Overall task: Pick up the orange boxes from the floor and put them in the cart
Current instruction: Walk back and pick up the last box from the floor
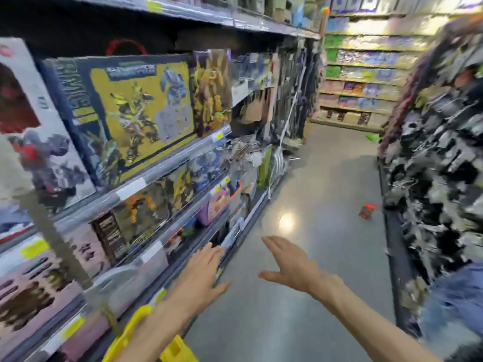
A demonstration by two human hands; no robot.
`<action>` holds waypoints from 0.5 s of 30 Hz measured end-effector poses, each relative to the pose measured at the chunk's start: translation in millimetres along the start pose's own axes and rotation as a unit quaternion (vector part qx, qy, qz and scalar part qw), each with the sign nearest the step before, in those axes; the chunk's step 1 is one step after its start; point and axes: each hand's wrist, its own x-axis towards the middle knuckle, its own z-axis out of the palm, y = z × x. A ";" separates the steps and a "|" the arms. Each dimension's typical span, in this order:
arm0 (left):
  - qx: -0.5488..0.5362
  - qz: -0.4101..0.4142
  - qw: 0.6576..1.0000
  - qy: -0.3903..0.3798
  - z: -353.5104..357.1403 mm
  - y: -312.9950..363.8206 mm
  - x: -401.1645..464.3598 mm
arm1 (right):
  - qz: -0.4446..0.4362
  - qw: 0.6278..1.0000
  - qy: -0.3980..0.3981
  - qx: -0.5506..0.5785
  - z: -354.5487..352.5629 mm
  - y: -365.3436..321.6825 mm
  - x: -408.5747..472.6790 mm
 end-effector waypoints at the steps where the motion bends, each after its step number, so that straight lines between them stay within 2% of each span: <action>1: -0.002 0.019 1.000 0.003 3.4 13.3 26.4 | 0.017 1.000 0.016 0.000 -9.4 25.1 -5.9; 8: -0.041 0.113 0.993 0.014 44.1 102.4 217.8 | 0.104 0.992 0.066 0.008 -68.9 202.9 -27.6; 15: 0.013 0.178 0.984 0.002 68.2 168.0 397.7 | 0.157 0.984 0.078 -0.033 -124.1 367.2 -1.5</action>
